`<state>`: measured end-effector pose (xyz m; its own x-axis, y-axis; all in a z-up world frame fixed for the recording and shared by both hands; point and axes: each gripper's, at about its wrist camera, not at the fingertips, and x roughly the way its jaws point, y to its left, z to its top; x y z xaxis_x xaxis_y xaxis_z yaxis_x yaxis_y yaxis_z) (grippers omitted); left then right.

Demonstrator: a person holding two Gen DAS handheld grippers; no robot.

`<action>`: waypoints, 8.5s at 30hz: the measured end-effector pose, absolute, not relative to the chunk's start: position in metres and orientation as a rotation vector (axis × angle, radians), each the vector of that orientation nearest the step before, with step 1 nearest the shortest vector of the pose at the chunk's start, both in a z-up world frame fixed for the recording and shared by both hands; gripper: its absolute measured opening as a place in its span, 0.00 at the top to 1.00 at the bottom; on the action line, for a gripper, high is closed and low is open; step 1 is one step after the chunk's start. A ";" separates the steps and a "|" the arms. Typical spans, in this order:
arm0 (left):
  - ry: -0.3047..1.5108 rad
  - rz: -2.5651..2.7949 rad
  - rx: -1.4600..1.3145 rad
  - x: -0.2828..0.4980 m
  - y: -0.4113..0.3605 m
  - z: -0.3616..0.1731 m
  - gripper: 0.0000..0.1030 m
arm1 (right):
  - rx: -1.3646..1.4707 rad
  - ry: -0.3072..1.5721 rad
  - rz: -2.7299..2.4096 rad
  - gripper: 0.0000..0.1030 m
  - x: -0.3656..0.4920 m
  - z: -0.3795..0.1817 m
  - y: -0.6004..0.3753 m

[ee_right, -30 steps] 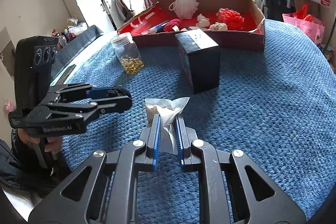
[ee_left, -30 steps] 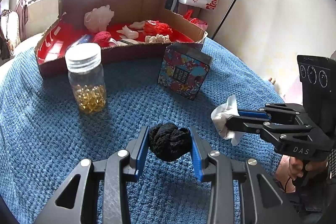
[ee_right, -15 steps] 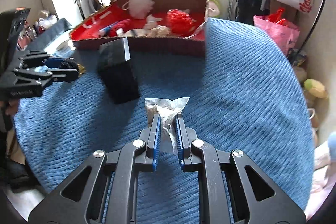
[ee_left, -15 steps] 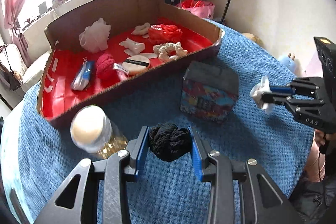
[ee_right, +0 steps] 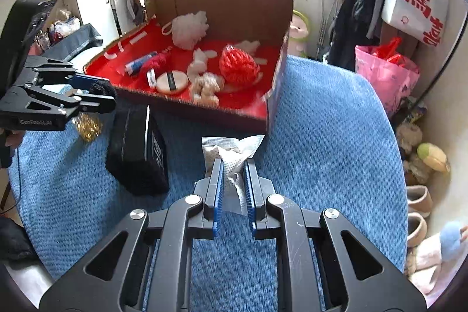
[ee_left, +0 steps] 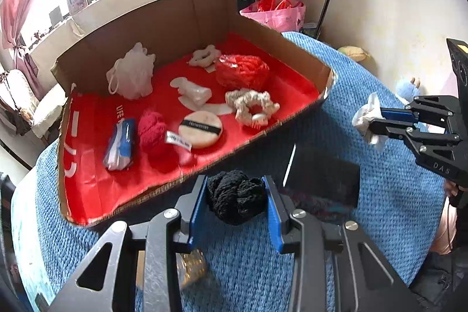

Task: Organize soft objects

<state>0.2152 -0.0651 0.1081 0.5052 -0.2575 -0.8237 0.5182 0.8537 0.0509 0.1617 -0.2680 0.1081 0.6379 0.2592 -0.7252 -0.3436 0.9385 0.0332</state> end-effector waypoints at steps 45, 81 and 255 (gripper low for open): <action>1.152 -0.430 0.169 0.432 -0.038 0.061 0.62 | -0.188 1.208 0.374 0.87 0.453 0.082 -0.148; 1.122 -0.399 0.139 0.426 -0.029 0.061 0.30 | -0.203 1.194 0.316 0.36 0.460 0.091 -0.134; 0.895 -0.093 0.035 0.096 0.007 0.022 0.00 | 0.001 0.905 0.088 0.03 0.102 0.032 -0.192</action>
<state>0.0957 0.0068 0.0221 0.6219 -0.0667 -0.7803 0.0958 0.9954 -0.0087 0.1020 -0.1918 0.0324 0.6145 0.0768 -0.7851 -0.0756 0.9964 0.0383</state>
